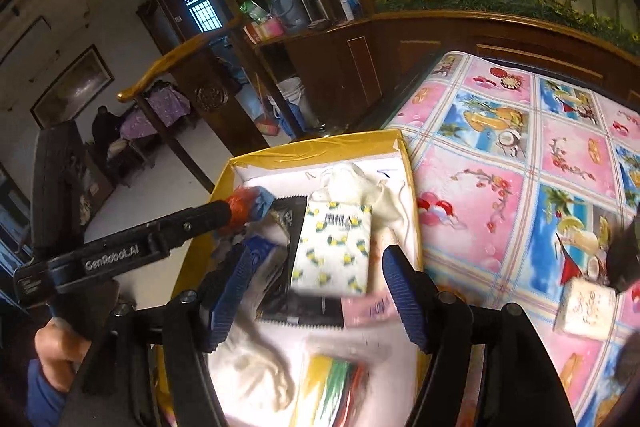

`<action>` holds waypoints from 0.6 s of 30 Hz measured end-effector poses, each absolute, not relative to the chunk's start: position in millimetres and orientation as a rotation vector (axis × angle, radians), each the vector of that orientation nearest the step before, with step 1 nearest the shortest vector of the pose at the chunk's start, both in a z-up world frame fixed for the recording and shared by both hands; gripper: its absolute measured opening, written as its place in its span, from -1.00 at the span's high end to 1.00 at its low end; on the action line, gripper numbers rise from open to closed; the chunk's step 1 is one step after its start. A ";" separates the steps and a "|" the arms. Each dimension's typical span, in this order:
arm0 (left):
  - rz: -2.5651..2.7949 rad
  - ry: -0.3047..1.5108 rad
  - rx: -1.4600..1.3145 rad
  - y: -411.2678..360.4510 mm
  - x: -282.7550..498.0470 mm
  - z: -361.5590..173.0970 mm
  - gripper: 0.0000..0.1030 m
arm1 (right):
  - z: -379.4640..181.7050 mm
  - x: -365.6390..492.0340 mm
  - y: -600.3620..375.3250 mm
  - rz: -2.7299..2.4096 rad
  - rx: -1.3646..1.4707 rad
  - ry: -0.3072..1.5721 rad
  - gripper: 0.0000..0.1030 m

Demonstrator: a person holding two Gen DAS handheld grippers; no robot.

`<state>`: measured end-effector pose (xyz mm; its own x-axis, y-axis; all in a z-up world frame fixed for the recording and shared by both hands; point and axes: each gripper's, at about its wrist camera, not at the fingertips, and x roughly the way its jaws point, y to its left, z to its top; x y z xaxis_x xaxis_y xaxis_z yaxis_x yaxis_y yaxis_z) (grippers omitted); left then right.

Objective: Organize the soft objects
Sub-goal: 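Move both tools back toward the remaining items on the table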

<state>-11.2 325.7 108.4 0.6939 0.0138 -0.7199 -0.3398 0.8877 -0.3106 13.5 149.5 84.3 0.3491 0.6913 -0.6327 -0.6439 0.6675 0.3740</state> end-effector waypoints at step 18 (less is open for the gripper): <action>-0.079 0.859 -0.249 118.9 15.2 108.2 -0.41 | 66.2 -45.7 -120.3 0.727 0.164 0.718 -0.41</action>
<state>15.2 118.9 108.2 0.6522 -0.1689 -0.7390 -0.0312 0.9681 -0.2488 -45.7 -120.3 66.2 0.5229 0.6583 -0.5415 -0.5505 0.7458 0.3751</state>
